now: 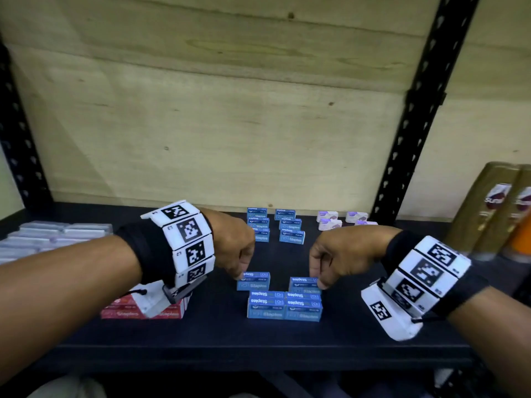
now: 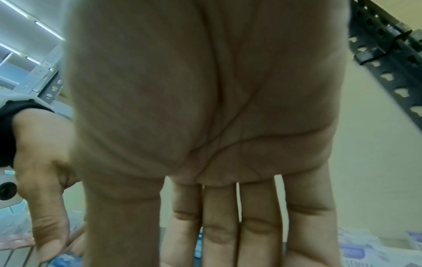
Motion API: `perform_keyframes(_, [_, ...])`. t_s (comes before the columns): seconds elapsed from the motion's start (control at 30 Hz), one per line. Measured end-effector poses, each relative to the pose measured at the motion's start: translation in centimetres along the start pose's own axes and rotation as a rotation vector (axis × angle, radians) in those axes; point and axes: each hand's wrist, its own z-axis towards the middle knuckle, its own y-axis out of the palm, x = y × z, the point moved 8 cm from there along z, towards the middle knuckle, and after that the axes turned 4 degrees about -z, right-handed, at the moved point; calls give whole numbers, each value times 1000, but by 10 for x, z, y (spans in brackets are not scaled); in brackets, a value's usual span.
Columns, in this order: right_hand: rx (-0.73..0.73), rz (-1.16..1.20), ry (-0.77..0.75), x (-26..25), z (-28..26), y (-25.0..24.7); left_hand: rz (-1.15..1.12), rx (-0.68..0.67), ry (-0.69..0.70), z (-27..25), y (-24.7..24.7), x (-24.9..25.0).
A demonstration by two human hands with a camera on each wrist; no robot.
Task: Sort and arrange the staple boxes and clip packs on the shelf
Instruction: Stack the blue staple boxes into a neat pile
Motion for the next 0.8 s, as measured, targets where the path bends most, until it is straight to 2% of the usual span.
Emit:
perform_keyframes(0.4, [-54, 71, -47, 1, -17, 13, -31, -70, 60, -20, 12, 6])
perform_keyframes(0.6, [-107, 112, -85, 3, -18, 18, -134, -171, 102, -23, 21, 9])
perform_keyframes(0.8, [-105, 89, -106, -1, -17, 17, -118, -164, 121, -20, 20, 11])
